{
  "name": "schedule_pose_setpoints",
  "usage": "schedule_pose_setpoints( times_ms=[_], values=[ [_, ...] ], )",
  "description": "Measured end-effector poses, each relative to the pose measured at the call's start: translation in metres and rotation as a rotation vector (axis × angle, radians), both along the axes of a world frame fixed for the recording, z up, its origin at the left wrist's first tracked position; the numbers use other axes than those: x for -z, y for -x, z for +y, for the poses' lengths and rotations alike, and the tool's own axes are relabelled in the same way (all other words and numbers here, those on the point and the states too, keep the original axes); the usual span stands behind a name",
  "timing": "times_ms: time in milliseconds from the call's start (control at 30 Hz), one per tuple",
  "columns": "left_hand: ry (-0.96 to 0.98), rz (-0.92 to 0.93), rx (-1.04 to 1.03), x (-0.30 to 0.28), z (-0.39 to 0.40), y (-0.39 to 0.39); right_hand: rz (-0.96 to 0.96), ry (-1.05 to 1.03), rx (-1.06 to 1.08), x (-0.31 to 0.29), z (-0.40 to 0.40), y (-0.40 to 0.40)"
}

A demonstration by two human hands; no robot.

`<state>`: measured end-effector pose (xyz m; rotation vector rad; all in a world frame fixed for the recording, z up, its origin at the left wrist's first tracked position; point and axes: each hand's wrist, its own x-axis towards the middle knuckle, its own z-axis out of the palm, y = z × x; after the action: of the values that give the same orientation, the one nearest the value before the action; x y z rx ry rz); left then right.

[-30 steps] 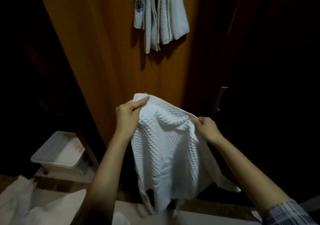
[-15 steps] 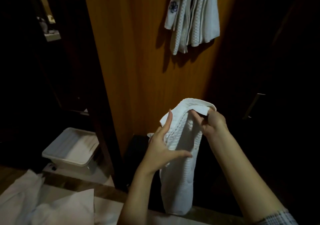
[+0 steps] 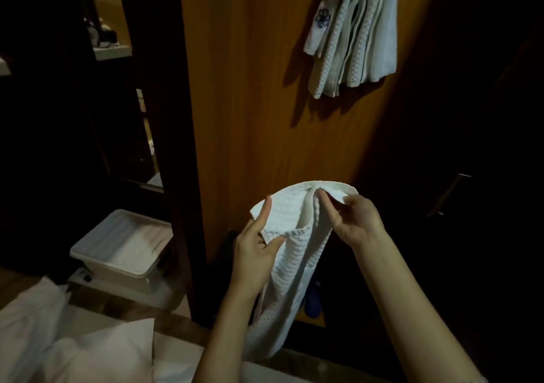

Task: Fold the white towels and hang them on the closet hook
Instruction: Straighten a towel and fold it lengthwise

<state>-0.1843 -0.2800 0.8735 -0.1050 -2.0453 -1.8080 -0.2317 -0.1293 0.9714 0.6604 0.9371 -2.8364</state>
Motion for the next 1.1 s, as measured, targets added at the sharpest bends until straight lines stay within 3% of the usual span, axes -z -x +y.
schedule_pose_setpoints(
  times_ms=[67,133,200,267,333,500,800,867,1033,1100],
  values=[
    [0.025,0.038,-0.033,0.0,-0.008,-0.002,0.017,-0.08,-0.083,0.01,-0.007,-0.006],
    [0.045,0.04,-0.025,-0.001,-0.015,-0.005,0.086,-0.35,-0.082,0.023,-0.017,-0.014],
    [0.085,0.019,0.006,-0.002,-0.021,-0.007,0.285,-0.987,-0.058,0.035,-0.025,-0.03],
    [0.157,-0.006,0.027,-0.004,-0.025,-0.01,0.692,-1.598,-0.144,0.042,-0.03,-0.045],
    [0.195,-0.02,0.055,-0.004,-0.029,-0.013,1.018,-1.82,-0.352,0.048,-0.034,-0.053],
    [0.2,-0.089,0.086,0.002,-0.037,-0.02,1.021,-2.063,-0.498,0.059,-0.038,-0.048],
    [0.117,-0.166,0.217,-0.002,-0.038,-0.027,0.956,-2.136,-0.728,0.058,-0.041,-0.039],
    [0.111,-0.171,0.247,-0.004,-0.043,-0.027,1.013,-2.105,-0.746,0.058,-0.038,-0.038],
    [-0.016,-0.16,0.405,-0.011,-0.048,-0.028,1.06,-1.808,-0.898,0.048,-0.019,-0.032],
    [0.004,-0.156,0.418,-0.015,-0.043,-0.027,1.035,-1.798,-0.923,0.046,-0.015,-0.03]
  ],
)
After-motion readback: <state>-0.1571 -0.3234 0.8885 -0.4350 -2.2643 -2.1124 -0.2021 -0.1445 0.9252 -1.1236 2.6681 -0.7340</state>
